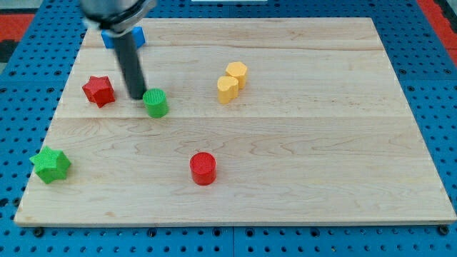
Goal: Slide the green circle closer to green star
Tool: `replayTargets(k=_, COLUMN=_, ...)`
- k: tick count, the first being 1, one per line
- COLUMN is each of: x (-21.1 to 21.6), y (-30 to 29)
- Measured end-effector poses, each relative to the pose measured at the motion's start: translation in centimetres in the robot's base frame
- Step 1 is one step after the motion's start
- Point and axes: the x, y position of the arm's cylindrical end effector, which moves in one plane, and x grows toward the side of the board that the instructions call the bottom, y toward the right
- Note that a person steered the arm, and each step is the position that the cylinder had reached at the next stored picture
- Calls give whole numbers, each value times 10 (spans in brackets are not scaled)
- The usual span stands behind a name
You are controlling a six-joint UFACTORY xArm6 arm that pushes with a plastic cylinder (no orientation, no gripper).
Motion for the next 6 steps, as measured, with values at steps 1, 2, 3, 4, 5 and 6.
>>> replayTargets(k=1, x=-27, y=42)
replayTargets(k=2, x=-66, y=59)
replayTargets(k=3, x=-44, y=107)
replayTargets(k=4, x=16, y=11)
replayTargets(k=5, x=51, y=-6)
replayTargets(k=6, x=96, y=-36)
